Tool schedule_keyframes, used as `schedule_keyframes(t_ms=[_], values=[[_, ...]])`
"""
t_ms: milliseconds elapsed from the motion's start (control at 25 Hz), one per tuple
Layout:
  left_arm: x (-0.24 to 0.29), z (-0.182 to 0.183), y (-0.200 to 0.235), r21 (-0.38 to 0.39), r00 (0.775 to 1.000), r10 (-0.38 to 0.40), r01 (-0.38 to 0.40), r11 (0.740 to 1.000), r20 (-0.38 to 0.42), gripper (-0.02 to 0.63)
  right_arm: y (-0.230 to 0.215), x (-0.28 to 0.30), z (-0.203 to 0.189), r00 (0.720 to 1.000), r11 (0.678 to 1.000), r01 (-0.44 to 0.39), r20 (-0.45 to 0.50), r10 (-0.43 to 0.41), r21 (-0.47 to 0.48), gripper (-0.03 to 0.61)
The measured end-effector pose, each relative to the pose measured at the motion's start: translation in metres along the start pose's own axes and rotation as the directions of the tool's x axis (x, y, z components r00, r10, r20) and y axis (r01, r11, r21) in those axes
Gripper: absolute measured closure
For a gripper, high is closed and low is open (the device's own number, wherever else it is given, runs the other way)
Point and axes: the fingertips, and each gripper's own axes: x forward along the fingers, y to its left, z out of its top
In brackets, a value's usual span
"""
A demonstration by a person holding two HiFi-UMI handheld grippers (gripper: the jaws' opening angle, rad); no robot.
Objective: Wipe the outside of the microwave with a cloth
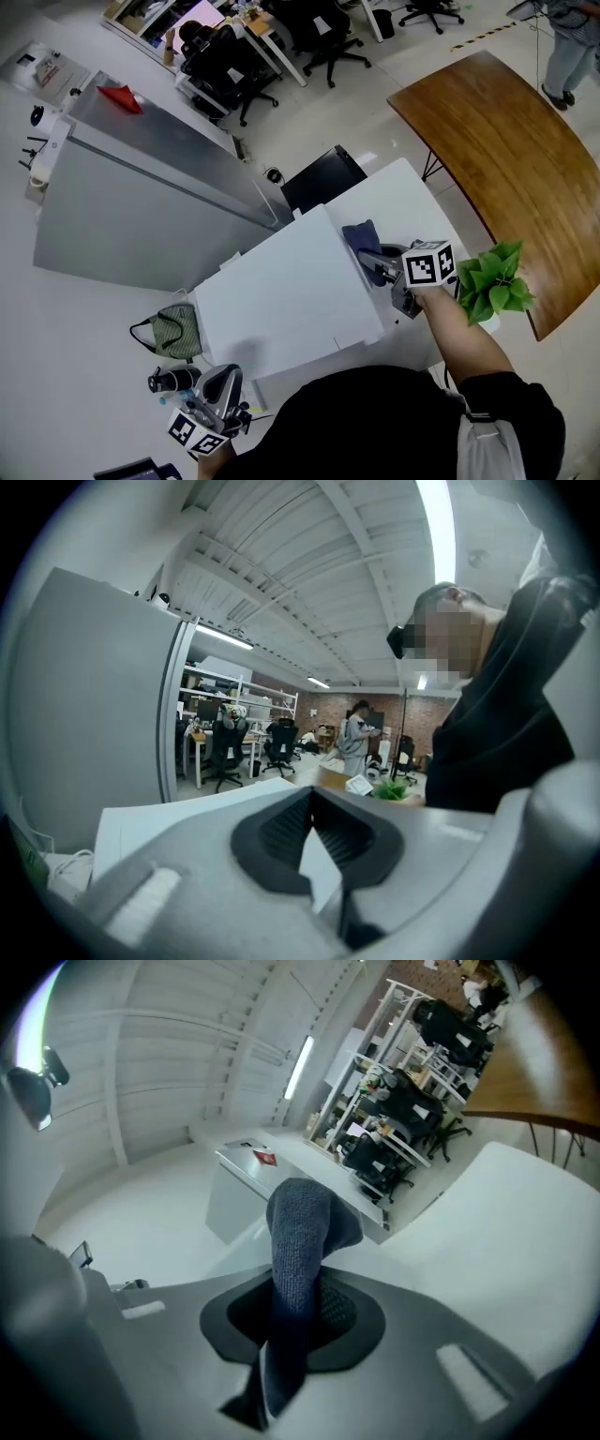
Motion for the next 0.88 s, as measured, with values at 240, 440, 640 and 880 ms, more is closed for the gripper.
schedule_keyframes(t_ms=[240, 440, 640, 880], values=[[-0.006, 0.001, 0.0, -0.001, 1.0, 0.011, -0.011, 1.0, -0.007, 0.612, -0.085, 0.023, -0.046, 0.984, 0.983, 0.161, -0.088, -0.154, 0.092, 0.531], [-0.007, 0.001, -0.007, 0.006, 1.0, 0.007, -0.007, 1.0, -0.009, 0.612, -0.152, 0.026, -0.093, 0.894, 0.928, 0.373, -0.272, -0.356, 0.013, 0.531], [-0.009, -0.001, -0.004, 0.0, 1.0, 0.005, -0.005, 1.0, -0.002, 0.612, -0.128, 0.02, -0.08, 0.914, 0.941, 0.339, -0.239, -0.328, 0.002, 0.531], [-0.003, -0.001, -0.002, -0.002, 1.0, -0.029, 0.029, 1.0, 0.012, 0.612, 0.03, -0.024, -0.006, 0.998, 0.999, 0.022, 0.056, -0.02, -0.046, 0.531]])
